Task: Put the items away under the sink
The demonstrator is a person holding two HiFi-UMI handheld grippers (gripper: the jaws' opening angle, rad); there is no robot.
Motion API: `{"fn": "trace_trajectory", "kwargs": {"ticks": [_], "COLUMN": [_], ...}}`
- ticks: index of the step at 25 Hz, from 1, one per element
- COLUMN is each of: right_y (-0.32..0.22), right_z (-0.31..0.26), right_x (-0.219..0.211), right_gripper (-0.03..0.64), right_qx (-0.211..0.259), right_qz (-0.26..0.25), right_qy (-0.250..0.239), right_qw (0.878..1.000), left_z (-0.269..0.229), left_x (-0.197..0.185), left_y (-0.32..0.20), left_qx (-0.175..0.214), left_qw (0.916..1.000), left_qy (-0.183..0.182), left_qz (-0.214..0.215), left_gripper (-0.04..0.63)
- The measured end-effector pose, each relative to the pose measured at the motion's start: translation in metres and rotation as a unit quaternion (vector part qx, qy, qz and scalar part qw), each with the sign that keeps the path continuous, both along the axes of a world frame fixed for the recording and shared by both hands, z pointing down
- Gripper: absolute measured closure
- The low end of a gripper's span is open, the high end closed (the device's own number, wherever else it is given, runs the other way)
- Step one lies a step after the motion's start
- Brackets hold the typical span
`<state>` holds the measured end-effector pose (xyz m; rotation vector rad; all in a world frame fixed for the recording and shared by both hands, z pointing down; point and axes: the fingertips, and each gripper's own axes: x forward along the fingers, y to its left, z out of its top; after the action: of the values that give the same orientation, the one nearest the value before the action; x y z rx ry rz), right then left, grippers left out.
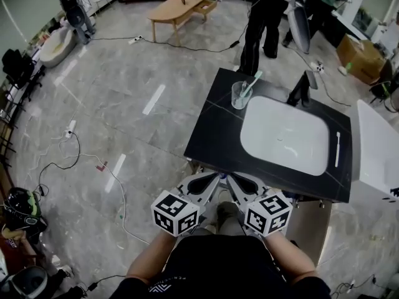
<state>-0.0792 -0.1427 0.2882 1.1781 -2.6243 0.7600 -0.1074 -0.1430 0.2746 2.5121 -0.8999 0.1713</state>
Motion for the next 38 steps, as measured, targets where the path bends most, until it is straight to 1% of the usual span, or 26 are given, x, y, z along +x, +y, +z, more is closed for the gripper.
{"fn": "trace_trajectory", "kwargs": {"ticks": [13,19,25,30,38], "right_y": [-0.068,-0.096,-0.116,-0.139,-0.174], "right_z": [-0.008,-0.009,-0.004,0.0,0.013], "right_x": [0.024,0.033,0.042,0.053,0.061], "right_gripper": [0.578,0.578,0.578,0.578,0.578], "right_qx": [0.001,-0.001,-0.004,-0.001,-0.008], "right_qz": [-0.015,-0.021,-0.029,-0.021,-0.019], "right_qy": [-0.003,-0.008,-0.01,-0.009,-0.007], "right_qw": [1.0,1.0,1.0,1.0,1.0], "left_z": [-0.01,-0.009,-0.001,0.003,0.01], "left_x": [0.033,0.044,0.061,0.067,0.073], "left_y": [-0.06,-0.088,-0.108,-0.128,-0.165], "left_qx": [0.006,0.002,-0.005,-0.008,0.004], "left_qw": [0.9999,0.9998,0.9996,0.9996,0.9994], "left_qy": [-0.014,-0.018,-0.028,-0.028,-0.033], "left_qz": [0.007,0.0,0.006,0.001,-0.008], "left_gripper": [0.588,0.588,0.588,0.588,0.588]}}
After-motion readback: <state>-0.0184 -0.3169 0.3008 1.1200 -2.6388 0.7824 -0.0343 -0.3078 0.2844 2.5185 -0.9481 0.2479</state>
